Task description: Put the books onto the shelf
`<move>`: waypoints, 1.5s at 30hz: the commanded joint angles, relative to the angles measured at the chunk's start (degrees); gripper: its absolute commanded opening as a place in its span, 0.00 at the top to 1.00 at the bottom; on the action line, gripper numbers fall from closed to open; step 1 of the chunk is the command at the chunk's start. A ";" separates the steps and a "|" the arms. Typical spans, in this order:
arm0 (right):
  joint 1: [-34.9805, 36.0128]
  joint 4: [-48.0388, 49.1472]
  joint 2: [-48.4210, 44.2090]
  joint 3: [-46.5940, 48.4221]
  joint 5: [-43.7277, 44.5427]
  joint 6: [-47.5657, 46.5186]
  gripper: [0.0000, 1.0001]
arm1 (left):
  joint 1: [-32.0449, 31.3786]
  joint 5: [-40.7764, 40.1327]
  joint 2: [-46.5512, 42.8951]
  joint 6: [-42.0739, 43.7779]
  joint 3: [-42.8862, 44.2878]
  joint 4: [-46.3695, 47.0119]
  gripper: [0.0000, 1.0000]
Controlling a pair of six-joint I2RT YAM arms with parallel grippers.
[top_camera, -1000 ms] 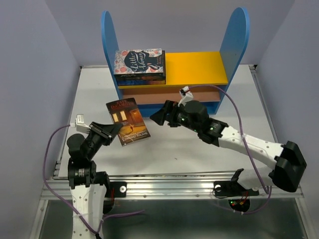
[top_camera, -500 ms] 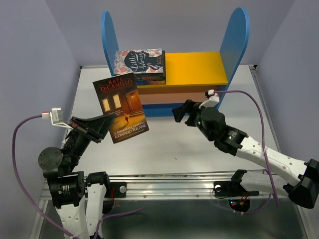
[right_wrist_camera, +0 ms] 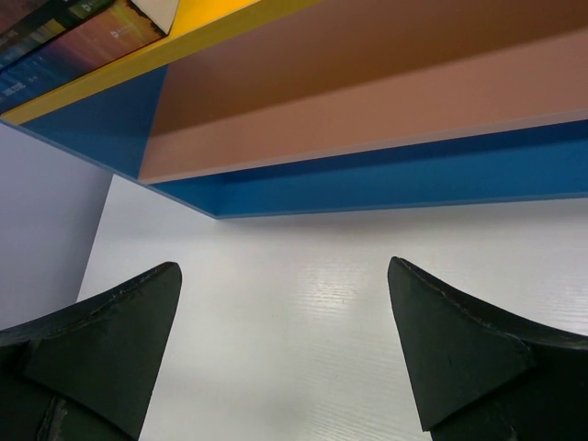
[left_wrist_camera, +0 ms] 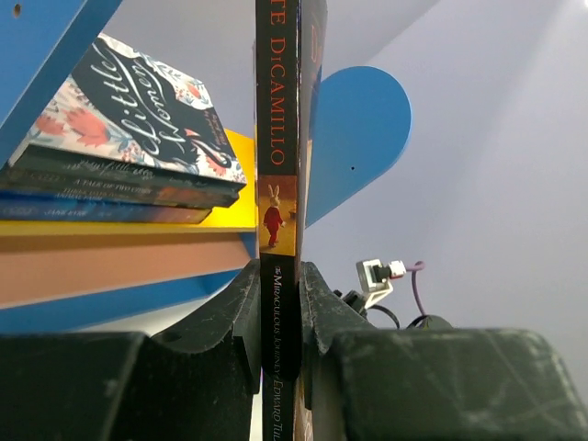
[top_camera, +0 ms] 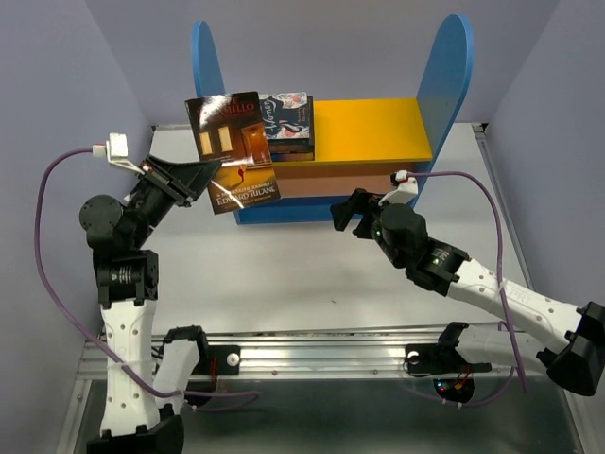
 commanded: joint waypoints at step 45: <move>0.02 -3.62 -1.82 2.97 6.80 -1.71 0.00 | -54.64 -102.00 31.95 -23.70 22.07 -2.47 1.00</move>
